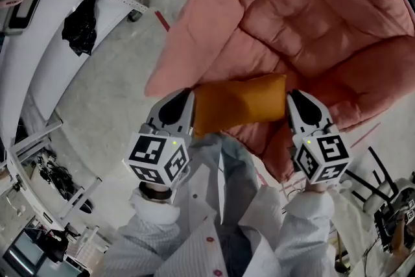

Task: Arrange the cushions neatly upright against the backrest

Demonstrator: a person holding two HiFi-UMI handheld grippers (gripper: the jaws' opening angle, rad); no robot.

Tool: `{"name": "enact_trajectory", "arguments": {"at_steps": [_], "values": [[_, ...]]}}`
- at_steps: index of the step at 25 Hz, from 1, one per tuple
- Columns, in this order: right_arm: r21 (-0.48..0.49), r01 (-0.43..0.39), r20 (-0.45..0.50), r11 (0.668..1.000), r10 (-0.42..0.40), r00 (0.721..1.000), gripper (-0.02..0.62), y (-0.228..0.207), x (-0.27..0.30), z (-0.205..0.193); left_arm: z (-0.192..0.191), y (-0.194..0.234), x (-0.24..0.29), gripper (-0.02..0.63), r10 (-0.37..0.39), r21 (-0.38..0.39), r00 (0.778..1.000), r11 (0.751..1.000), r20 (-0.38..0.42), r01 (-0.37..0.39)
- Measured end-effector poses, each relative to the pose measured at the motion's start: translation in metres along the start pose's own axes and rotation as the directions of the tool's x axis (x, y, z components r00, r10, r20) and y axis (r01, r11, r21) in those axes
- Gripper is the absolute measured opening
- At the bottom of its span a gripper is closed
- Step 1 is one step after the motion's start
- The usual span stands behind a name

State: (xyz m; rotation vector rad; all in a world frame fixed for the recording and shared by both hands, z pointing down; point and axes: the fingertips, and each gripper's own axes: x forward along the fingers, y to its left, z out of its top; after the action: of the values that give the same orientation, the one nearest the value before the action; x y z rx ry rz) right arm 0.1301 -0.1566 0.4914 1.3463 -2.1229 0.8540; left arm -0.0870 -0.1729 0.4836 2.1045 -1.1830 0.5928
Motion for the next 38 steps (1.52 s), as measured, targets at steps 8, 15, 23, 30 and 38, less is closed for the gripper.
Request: {"name": "enact_trajectory", "arguments": {"at_steps": [8, 15, 23, 30, 38], "values": [[0.041, -0.015, -0.118, 0.999, 0.02, 0.993, 0.063, -0.018, 0.03, -0.048, -0.056, 0.038, 0.022, 0.012, 0.091, -0.124, 0.993, 0.987, -0.081, -0.101], [0.089, 0.008, -0.221, 0.996, 0.012, 0.975, 0.113, -0.04, 0.063, -0.106, -0.111, 0.052, 0.035, 0.104, 0.098, -0.203, 0.981, 0.97, -0.169, -0.132], [0.194, 0.07, -0.249, 0.979, -0.02, 0.968, 0.151, -0.064, 0.082, -0.139, -0.15, 0.051, 0.047, 0.161, 0.088, -0.244, 0.968, 0.959, -0.236, -0.147], [0.254, 0.061, -0.322, 0.965, 0.025, 0.946, 0.199, -0.074, 0.097, -0.164, -0.181, 0.052, 0.052, 0.248, 0.074, -0.331, 0.956, 0.928, -0.285, -0.17], [0.322, 0.072, -0.385, 0.944, 0.061, 0.921, 0.229, -0.082, 0.112, -0.18, -0.197, 0.057, 0.065, 0.304, 0.053, -0.424, 0.951, 0.886, -0.305, -0.186]]}}
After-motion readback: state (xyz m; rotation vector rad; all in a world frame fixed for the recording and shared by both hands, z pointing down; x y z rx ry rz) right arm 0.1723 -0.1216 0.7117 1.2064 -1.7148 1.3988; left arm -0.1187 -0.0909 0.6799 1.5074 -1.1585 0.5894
